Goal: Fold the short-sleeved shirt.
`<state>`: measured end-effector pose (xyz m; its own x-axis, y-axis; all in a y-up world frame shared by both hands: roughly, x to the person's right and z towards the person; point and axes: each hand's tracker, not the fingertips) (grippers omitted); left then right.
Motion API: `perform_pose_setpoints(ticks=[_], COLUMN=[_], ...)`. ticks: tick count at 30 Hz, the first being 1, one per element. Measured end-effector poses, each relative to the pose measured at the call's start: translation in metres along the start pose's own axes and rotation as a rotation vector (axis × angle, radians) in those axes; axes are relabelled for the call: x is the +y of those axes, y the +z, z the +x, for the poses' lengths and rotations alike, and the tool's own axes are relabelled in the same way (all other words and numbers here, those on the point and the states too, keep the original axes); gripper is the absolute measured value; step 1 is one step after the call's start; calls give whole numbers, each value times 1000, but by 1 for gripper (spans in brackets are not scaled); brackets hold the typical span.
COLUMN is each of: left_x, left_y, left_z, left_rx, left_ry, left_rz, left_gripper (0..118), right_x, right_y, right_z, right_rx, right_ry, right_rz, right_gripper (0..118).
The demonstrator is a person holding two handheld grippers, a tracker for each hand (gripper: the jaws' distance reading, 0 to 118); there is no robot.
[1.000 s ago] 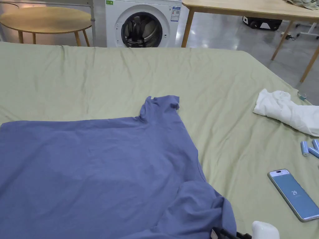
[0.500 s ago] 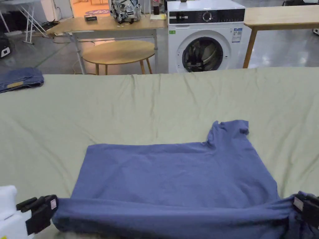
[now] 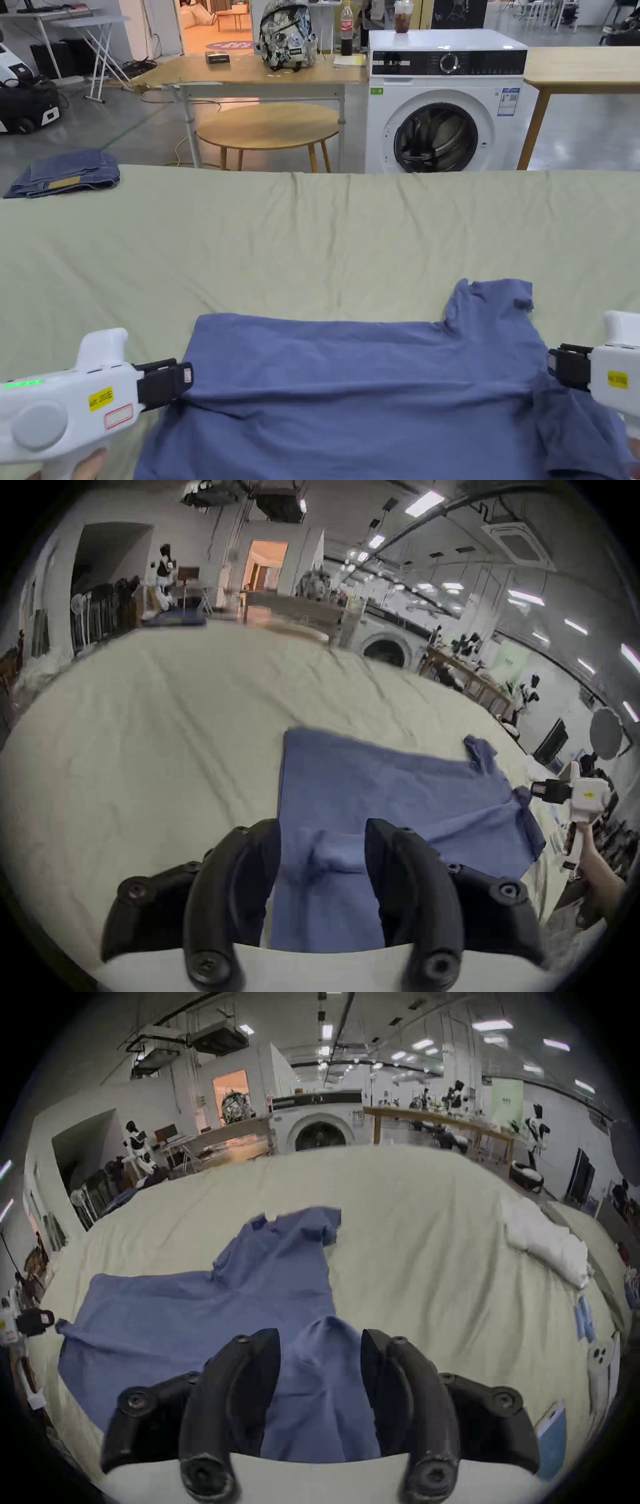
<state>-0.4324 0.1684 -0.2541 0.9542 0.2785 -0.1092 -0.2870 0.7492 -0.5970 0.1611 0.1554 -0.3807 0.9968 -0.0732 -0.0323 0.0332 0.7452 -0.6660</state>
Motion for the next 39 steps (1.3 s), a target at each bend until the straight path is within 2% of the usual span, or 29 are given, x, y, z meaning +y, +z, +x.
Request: perform_pose_setpoints(ticks=[3, 9, 10, 11, 12, 13, 15, 16, 18, 20, 22, 24, 27, 32, 33, 34, 36, 37, 39], left_x=[5, -9, -19, -27, -36, -43, -55, -62, -75, -85, -92, -93, -89, -76, -75, -72, -67, -65, -63], left_y=[45, 159, 178, 190, 201, 209, 219, 224, 235, 245, 251, 251, 241, 184, 166, 150, 114, 95, 60], left_z=[-6, 35, 55, 59, 65, 69, 76, 75, 73, 74, 73, 73, 70, 56, 50, 41, 27, 19, 10], left_rx=[-15, 18, 27, 37, 51, 50, 63, 53, 5, 37, 51, 89, 67, 65, 55, 60, 92, 52, 18], left_ry=[-63, -190, -203, -211, -218, -215, -200, -187, -106, -95, -96, -90, -112, -55, -68, -74, -34, -10, 27], left_rz=[136, 347, 389, 435, 471, 465, 436, 428, 405, 406, 396, 332, 345, 174, 157, 146, 54, 23, -27], left_gripper=[50, 50, 44, 35, 35, 31, 9, 0, 0, 0, 0, 0, 0, 0, 4, 23, 45, 63, 63], right_x=[-5, -47, -58, -67, -78, -86, -102, -110, -120, -130, -135, -135, -133, -131, -134, -134, -137, -141, -144], right_y=[40, 175, 189, 199, 210, 217, 231, 238, 247, 255, 259, 261, 260, 253, 250, 249, 246, 244, 241], right_z=[11, -15, -18, -21, -24, -28, -39, -42, -47, -52, -57, -57, -63, -61, -57, -55, -50, -45, -38], right_rx=[31, 70, 68, 65, 69, 64, 39, 37, 52, 80, 47, 93, 76, 93, 99, 106, 112, 110, 94], right_ry=[19, 46, 44, 44, 56, 66, 90, 108, 121, 154, 174, 158, 153, 120, 104, 88, 65, 59, 44], right_rz=[122, 297, 297, 310, 327, 329, 328, 320, 315, 284, 288, 284, 301, 305, 302, 294, 274, 266, 246], right_gripper=[51, 51, 45, 33, 28, 23, 1, 0, 0, 0, 0, 0, 0, 0, 0, 0, 0, 0, 0])
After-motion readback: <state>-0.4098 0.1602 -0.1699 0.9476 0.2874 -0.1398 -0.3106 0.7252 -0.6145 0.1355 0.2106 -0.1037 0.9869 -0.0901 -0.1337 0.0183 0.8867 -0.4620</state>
